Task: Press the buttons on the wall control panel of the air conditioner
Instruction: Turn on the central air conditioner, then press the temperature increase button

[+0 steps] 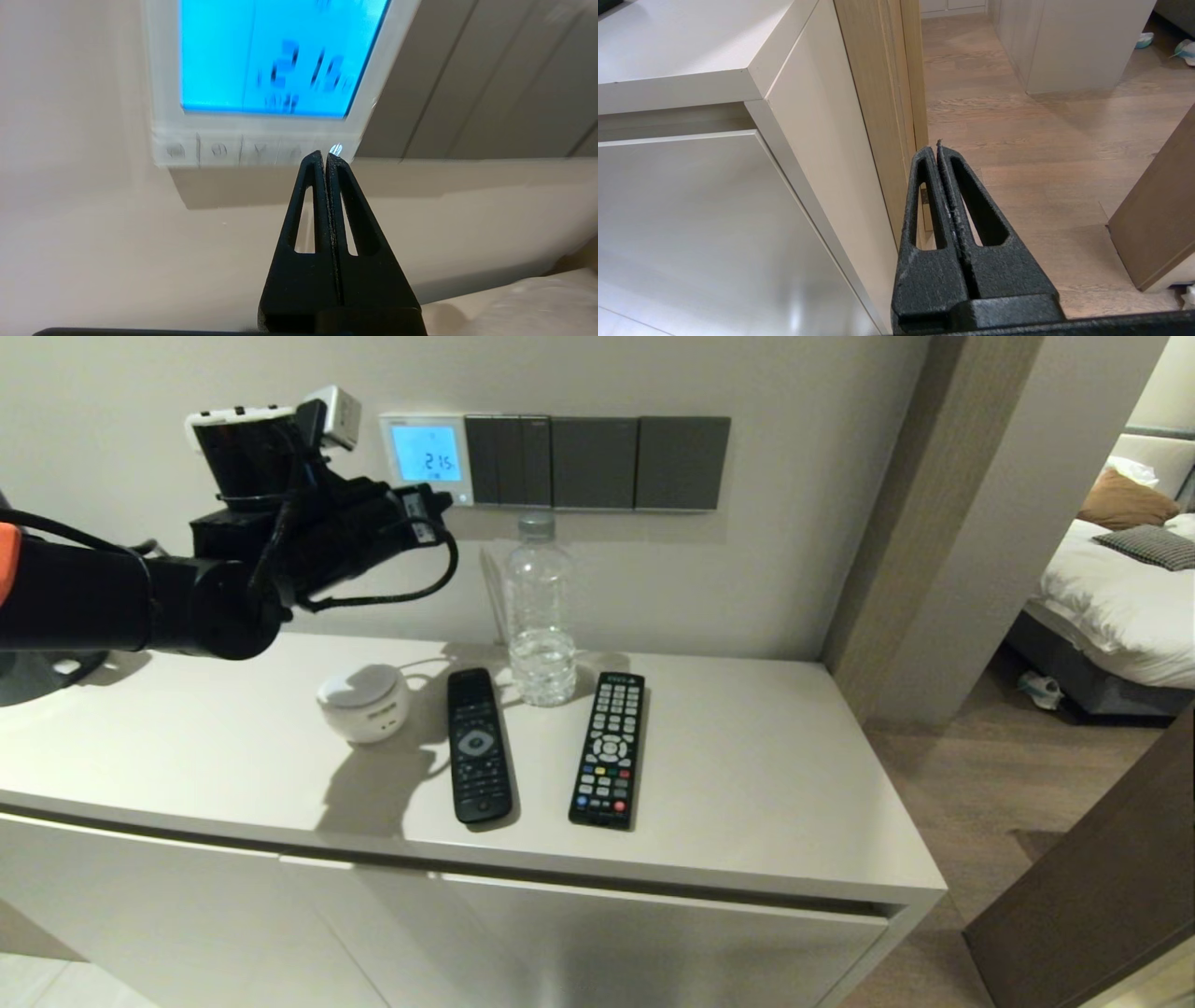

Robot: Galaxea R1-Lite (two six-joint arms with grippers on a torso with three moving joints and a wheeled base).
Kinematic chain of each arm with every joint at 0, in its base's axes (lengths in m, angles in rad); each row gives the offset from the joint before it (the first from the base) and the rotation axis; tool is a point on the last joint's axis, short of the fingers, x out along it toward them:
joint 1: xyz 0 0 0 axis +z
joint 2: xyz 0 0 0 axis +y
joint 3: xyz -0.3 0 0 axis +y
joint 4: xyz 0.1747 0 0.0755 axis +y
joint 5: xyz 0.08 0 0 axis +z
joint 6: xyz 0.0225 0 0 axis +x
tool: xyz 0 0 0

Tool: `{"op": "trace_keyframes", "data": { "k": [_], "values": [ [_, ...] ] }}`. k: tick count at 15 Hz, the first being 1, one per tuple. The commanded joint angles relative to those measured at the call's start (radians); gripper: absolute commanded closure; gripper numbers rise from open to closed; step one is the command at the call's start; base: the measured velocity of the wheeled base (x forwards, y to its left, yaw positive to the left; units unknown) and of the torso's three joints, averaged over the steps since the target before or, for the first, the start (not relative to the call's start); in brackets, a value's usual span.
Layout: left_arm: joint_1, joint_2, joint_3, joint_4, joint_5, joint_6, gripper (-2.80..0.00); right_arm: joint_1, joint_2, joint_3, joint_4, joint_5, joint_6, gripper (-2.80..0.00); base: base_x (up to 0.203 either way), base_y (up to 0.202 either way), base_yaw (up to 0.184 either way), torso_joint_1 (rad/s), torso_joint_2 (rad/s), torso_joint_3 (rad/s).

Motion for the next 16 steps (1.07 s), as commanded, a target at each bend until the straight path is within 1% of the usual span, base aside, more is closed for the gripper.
{"op": "trace_keyframes", "data": {
  "k": [1, 16],
  "values": [
    [0.008, -0.04, 0.013, -0.004, -0.001, -0.002, 0.0, 0.001, 0.001, 0.002, 0.0, 0.0, 0.0, 0.0, 0.0, 0.0, 0.0, 0.0, 0.0, 0.0],
    [0.012, 0.055, -0.038, 0.003, -0.001, 0.0, 0.0, 0.001, 0.001, 0.002, 0.0, 0.0, 0.0, 0.0, 0.0, 0.0, 0.0, 0.0, 0.0, 0.0]
  ]
}}
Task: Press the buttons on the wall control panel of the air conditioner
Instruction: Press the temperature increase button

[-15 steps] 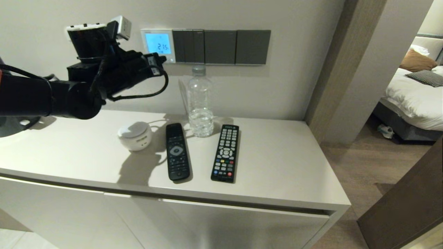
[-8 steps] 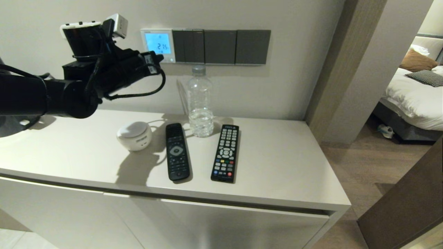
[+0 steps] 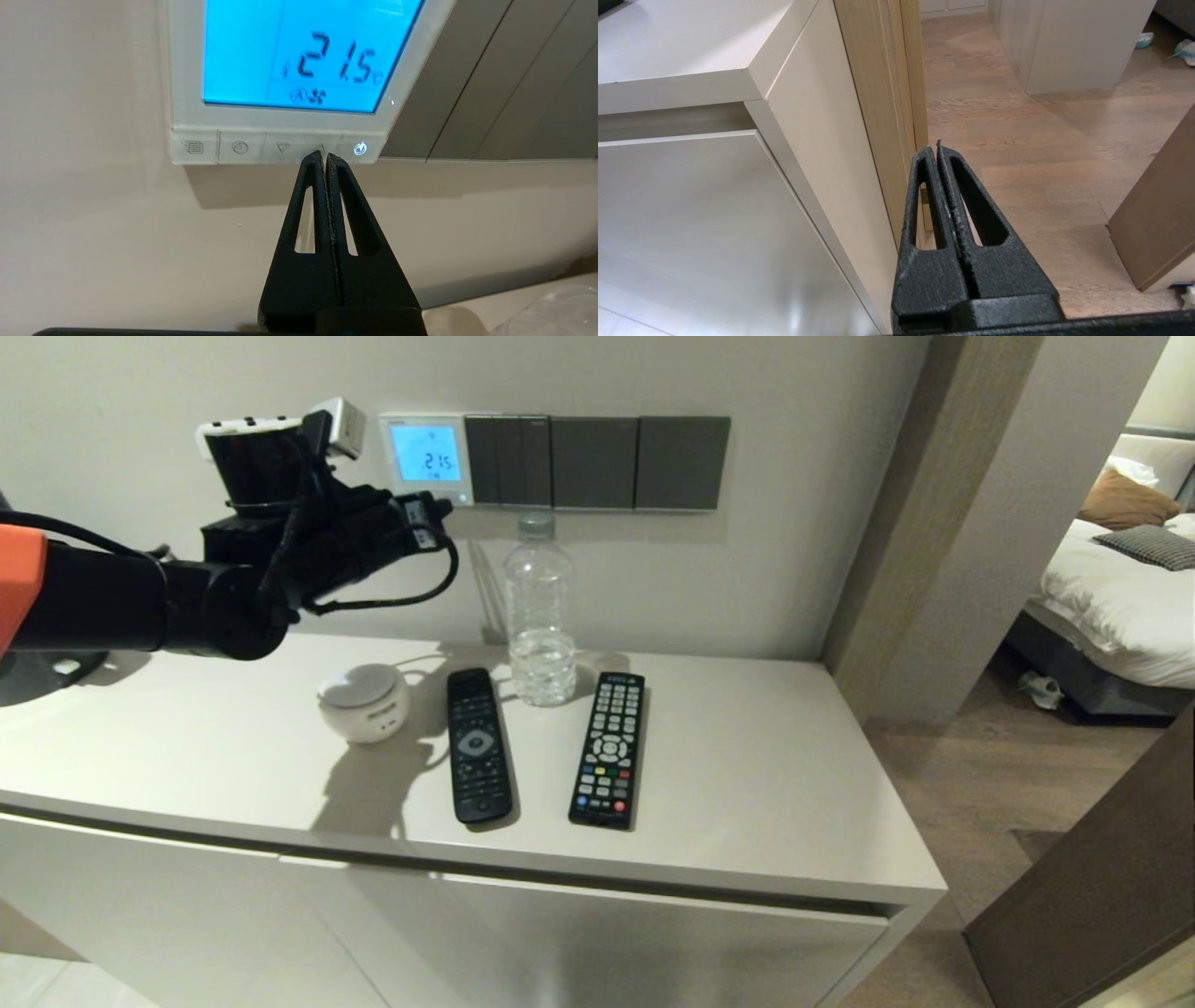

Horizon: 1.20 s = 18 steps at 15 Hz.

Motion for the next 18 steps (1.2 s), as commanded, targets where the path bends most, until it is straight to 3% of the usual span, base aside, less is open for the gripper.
{"op": "trace_keyframes", "data": {
  "k": [1, 18],
  "values": [
    [0.001, 0.021, -0.013, 0.002, -0.001, -0.002, 0.0, 0.0, 0.001, 0.002, 0.0, 0.0, 0.0, 0.0, 0.0, 0.0, 0.0, 0.0, 0.0, 0.0],
    [0.012, -0.036, 0.049, -0.024, -0.002, 0.0, 0.0, 0.0, 0.001, 0.002, 0.0, 0.0, 0.0, 0.0, 0.0, 0.0, 0.0, 0.0, 0.0, 0.0]
  ]
}}
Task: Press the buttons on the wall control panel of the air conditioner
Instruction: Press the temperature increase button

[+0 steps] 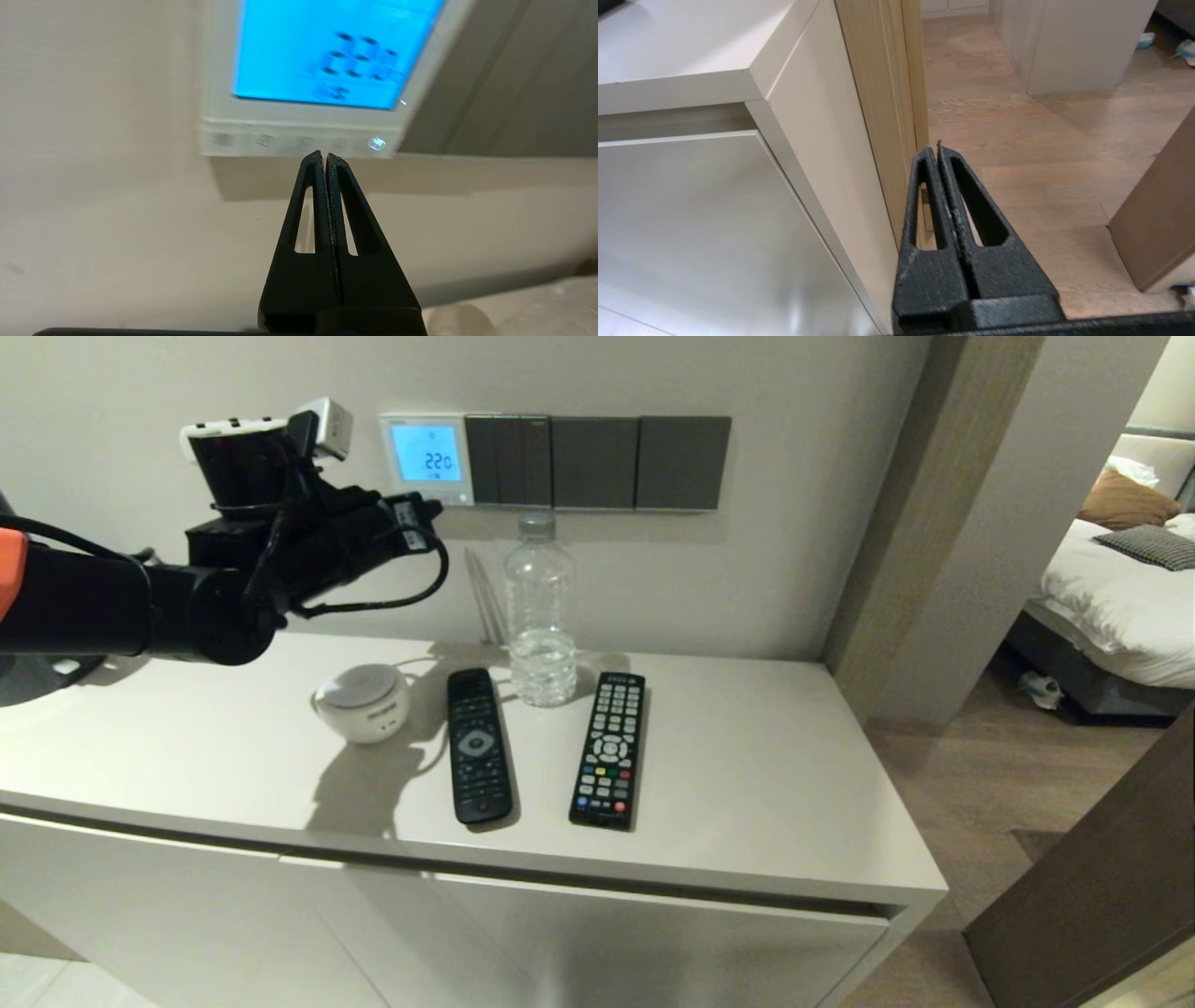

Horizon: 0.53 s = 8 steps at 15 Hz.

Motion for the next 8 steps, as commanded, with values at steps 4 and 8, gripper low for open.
{"op": "trace_keyframes", "data": {
  "k": [4, 8],
  "values": [
    [0.001, 0.009, -0.02, -0.001, -0.004, -0.001, 0.0, 0.001, 0.001, 0.002, 0.0, 0.0, 0.0, 0.0, 0.0, 0.0, 0.0, 0.0, 0.0, 0.0],
    [0.002, 0.055, -0.067, 0.009, -0.003, -0.001, 0.0, 0.001, 0.001, 0.002, 0.0, 0.0, 0.0, 0.0, 0.0, 0.0, 0.0, 0.0, 0.0, 0.0]
  ]
}}
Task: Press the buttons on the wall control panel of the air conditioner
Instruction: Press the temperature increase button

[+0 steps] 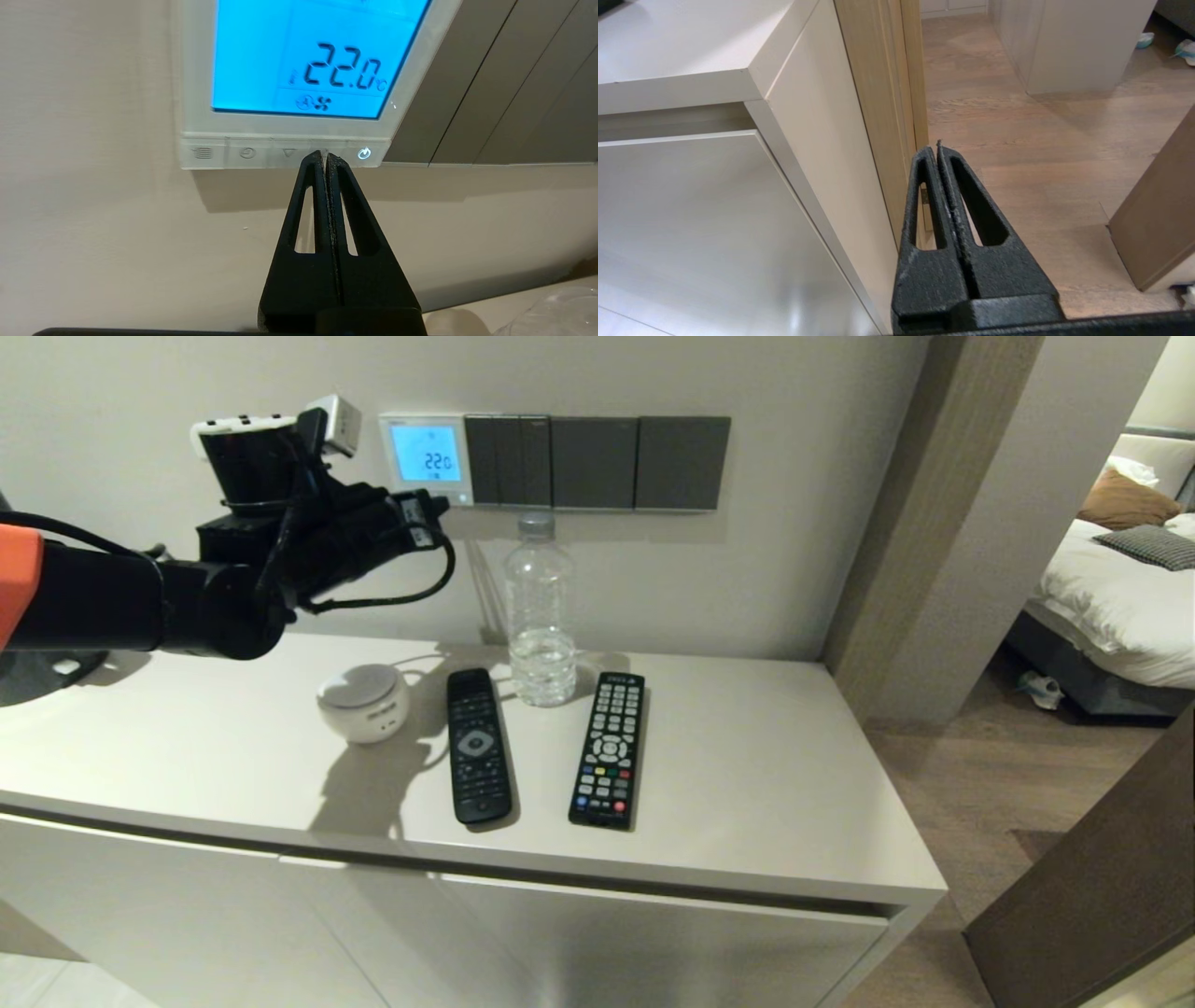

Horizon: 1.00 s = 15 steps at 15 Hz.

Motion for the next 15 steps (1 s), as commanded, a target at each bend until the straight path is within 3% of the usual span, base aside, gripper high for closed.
{"op": "trace_keyframes", "data": {
  "k": [1, 15],
  "values": [
    [0.001, 0.031, -0.023, 0.001, 0.0, -0.002, 0.0, 0.0, 0.001, 0.002, 0.0, -0.001, 0.0, 0.0, 0.0, 0.0, 0.0, 0.0, 0.0, 0.0],
    [-0.001, -0.038, 0.051, -0.035, 0.003, 0.0, 0.0, 0.0, 0.001, 0.002, 0.0, -0.001, 0.0, 0.0, 0.0, 0.0, 0.0, 0.0, 0.0, 0.0]
  ]
}}
